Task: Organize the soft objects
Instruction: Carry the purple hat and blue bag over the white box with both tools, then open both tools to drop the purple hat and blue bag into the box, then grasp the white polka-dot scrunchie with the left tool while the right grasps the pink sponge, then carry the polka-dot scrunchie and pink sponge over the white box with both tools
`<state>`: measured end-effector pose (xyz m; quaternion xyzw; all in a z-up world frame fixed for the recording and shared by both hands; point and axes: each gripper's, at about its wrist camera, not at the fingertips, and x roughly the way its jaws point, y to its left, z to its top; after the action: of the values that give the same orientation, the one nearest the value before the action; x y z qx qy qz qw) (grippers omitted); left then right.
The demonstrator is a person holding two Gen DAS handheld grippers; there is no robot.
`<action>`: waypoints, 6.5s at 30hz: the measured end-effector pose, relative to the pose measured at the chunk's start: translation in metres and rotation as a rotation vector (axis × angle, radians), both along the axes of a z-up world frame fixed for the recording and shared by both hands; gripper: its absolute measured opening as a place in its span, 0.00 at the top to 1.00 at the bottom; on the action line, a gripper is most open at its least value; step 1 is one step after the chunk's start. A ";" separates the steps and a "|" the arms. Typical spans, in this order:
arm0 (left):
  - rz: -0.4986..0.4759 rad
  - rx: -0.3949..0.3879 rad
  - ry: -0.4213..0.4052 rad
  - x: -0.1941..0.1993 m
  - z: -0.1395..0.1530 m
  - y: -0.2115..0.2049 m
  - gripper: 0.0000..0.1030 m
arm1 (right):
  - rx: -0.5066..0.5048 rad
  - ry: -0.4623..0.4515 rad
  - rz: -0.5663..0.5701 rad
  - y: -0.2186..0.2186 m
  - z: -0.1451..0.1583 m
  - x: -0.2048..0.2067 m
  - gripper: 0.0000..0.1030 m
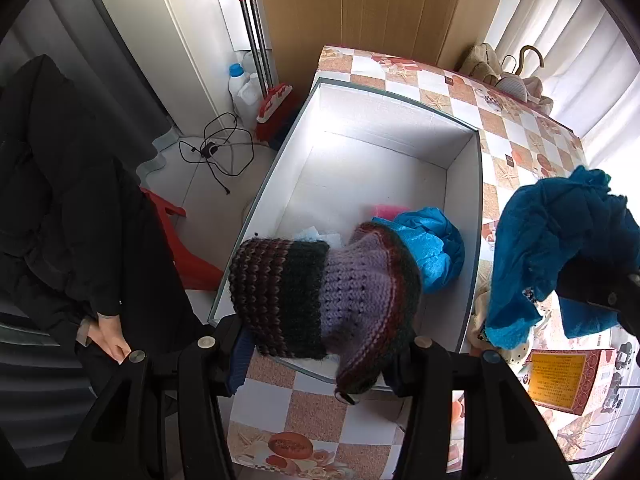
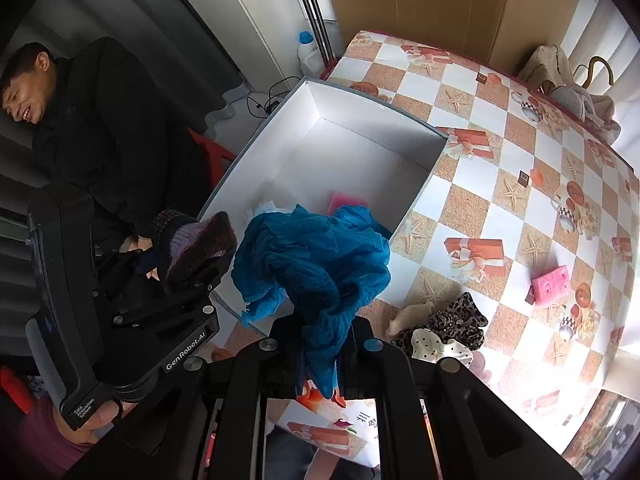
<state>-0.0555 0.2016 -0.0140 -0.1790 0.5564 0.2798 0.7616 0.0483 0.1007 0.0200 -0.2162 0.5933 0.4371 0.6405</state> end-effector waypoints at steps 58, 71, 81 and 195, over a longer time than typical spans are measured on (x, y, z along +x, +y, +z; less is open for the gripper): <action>-0.092 -0.139 -0.065 0.045 -0.010 -0.006 0.00 | -0.007 0.188 -0.311 -0.035 -0.009 0.109 0.01; -0.455 -0.199 0.128 0.131 -0.053 -0.157 0.00 | -0.020 0.248 -0.520 -0.201 0.007 0.133 0.01; -0.506 -0.274 0.440 0.168 -0.133 -0.183 0.48 | -0.007 0.311 -0.670 -0.293 -0.025 0.151 0.01; -0.304 -0.062 -0.043 -0.038 0.020 -0.072 0.87 | -0.092 -0.010 0.020 -0.107 -0.025 -0.060 0.26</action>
<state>-0.0938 0.1295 0.0058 -0.1219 0.5691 0.1401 0.8010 -0.0121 -0.0065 -0.0050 -0.2534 0.6075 0.4147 0.6283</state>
